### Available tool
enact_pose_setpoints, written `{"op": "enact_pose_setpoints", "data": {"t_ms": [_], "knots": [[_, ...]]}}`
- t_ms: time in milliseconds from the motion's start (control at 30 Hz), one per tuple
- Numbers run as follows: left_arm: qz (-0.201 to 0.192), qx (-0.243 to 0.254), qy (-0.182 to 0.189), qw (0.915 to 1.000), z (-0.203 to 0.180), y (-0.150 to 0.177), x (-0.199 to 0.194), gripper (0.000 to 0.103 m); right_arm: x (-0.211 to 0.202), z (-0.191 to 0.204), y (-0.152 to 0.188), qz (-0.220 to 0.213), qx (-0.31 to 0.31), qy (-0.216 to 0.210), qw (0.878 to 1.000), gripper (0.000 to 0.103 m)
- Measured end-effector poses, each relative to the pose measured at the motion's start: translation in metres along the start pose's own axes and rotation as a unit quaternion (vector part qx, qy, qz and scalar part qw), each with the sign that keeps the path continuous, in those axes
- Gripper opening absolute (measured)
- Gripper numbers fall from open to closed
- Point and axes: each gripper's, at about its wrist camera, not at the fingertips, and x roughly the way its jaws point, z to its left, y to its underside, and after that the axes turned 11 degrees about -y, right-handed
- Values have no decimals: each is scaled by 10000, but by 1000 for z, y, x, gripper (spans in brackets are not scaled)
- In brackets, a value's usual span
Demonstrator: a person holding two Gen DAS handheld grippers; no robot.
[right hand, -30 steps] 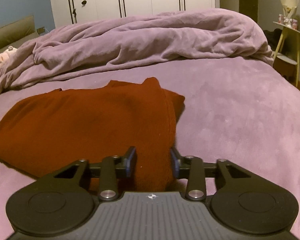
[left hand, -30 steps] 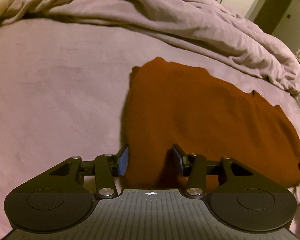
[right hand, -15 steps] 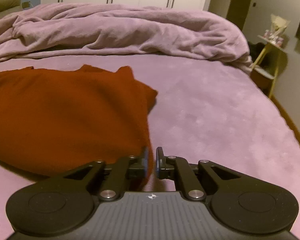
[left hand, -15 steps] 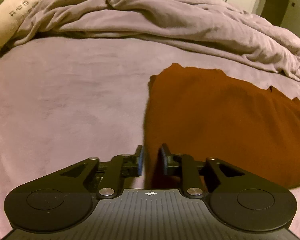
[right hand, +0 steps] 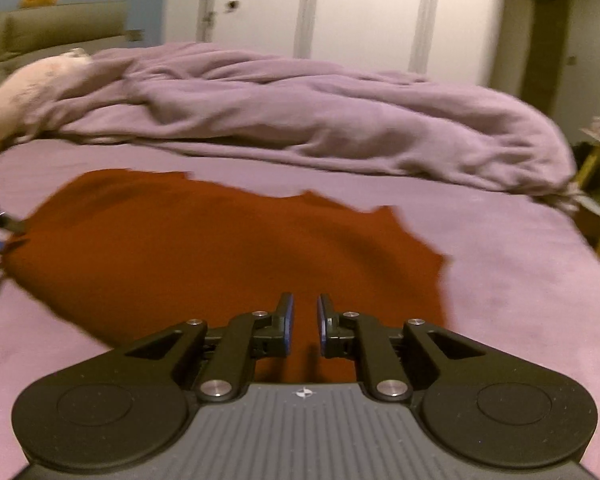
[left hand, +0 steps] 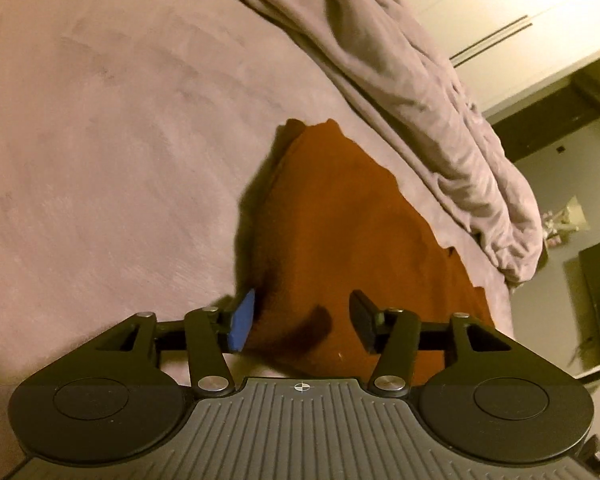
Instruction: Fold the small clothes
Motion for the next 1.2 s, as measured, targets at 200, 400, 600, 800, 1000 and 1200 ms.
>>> {"op": "enact_pose_setpoints", "data": {"t_ms": [200, 400, 600, 800, 1000, 1200], "knots": [[394, -347, 492, 9974, 24, 7, -1, 74, 18, 15, 1, 81, 85, -298, 9995, 14], [390, -498, 729, 9953, 23, 4, 16, 76, 20, 19, 1, 154, 269, -319, 9990, 14], [333, -771, 904, 9924, 14, -14, 39, 72, 19, 24, -3, 97, 241, -314, 9992, 14], [328, -881, 536, 9941, 10, -17, 58, 31, 29, 34, -3, 141, 163, -334, 9992, 13], [106, -729, 593, 9955, 5, -19, 45, 24, 33, 37, 3, 243, 102, -313, 9992, 13], [-347, 126, 509, 9980, -42, -27, 15, 22, 29, 10, 14, 391, 511, -94, 9979, 13]]}}
